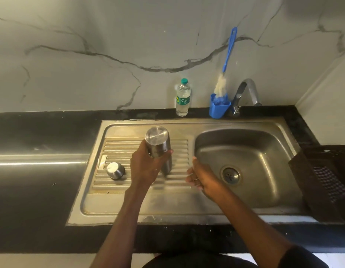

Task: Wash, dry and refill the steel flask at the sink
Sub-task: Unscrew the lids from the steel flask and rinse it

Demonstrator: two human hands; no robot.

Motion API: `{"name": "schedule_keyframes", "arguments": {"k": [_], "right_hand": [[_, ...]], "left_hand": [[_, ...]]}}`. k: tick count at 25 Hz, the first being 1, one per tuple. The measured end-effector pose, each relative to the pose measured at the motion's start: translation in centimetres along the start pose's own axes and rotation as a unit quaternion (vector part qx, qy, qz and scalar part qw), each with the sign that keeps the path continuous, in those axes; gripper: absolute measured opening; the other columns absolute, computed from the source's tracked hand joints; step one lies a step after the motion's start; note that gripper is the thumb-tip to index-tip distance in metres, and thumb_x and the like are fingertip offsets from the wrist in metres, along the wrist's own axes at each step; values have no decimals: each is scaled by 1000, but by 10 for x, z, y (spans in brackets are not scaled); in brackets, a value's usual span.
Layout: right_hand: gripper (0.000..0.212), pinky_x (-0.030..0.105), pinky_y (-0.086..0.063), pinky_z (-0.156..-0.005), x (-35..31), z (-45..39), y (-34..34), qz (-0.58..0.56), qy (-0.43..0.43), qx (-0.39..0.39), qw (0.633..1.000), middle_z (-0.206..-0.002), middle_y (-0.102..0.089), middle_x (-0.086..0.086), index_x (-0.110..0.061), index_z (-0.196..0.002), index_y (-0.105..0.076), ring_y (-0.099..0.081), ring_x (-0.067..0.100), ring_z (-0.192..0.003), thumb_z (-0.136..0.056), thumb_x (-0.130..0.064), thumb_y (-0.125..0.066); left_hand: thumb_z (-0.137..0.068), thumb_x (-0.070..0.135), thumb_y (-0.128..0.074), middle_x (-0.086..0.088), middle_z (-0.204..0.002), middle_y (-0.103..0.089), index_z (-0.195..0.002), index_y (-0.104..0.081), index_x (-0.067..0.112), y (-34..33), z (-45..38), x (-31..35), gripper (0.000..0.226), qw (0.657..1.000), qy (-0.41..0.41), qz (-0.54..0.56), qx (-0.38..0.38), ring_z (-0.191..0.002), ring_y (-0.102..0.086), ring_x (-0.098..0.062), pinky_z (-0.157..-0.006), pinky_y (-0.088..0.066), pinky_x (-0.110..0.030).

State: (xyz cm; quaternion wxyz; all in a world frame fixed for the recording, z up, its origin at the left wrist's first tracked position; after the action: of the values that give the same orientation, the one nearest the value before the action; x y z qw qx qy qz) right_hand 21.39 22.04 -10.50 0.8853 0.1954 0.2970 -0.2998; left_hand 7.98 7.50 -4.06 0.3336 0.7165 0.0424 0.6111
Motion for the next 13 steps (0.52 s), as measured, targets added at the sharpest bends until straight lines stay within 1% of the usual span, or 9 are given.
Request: {"name": "schedule_keyframes", "arguments": {"k": [3, 4, 7, 9, 11, 13], "right_hand": [[57, 26, -32, -51, 6, 0, -1, 8, 10, 4, 1000, -77, -77, 13, -8, -96, -67, -60, 21, -57, -108, -54, -35], [55, 26, -34, -52, 7, 1, -2, 5, 14, 6, 1000, -80, -78, 13, -9, -96, -67, -62, 21, -60, -108, -52, -36], [50, 23, -36, -50, 7, 7, -3, 5, 24, 13, 1000, -90, -79, 16, -9, -96, -68, -64, 20, -63, -109, -48, -39], [47, 19, -38, -46, 8, 8, -4, 12, 40, 13, 999, -94, -78, 18, -7, -99, -68, -64, 18, -63, -109, -44, -40], [45, 22, -44, -52, 9, 7, -6, 33, 71, 19, 997, -91, -78, 17, -5, -101, -69, -66, 18, -65, -108, -41, -43], [41, 31, -55, -67, 8, 6, -6, 63, 113, 33, 991, -88, -78, 14, -7, -100, -69, -69, 20, -71, -107, -40, -46]], "left_hand": [[-70, 51, -92, 13, -88, -71, -106, -65, 25, -2, 5, -8, 52, 1000, -5, -20, -5, -79, -67, -10, -68, -51, -30], [-70, 50, -93, 13, -89, -72, -107, -65, 25, -3, 7, -10, 53, 1000, -6, -17, -9, -80, -67, -11, -69, -52, -30], [-70, 45, -94, 14, -93, -72, -116, -65, 24, -2, 11, -14, 58, 1000, 0, 10, -13, -84, -67, -7, -72, -52, -29], [-72, 42, -94, 10, -101, -72, -127, -61, 22, 0, 13, -12, 67, 1000, 11, 22, -10, -90, -68, -13, -77, -53, -31], [-73, 38, -94, 8, -109, -69, -137, -55, 20, 1, 14, -8, 78, 1000, 14, 24, -2, -95, -66, -17, -82, -52, -32], [-73, 37, -94, 9, -113, -67, -141, -52, 20, 1, 14, -5, 82, 1000, 13, 21, -2, -98, -64, -18, -84, -51, -31]]}}
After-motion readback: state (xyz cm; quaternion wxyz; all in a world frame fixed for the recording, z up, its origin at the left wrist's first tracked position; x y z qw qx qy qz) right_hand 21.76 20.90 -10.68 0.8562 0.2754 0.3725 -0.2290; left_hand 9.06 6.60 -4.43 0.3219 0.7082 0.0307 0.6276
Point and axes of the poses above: each hand's wrist, its own z-axis away from the middle knuckle, its own y-axis out of the back of the hand, x = y × z, the point moved 2 cm from there along -z, towards the middle knuckle
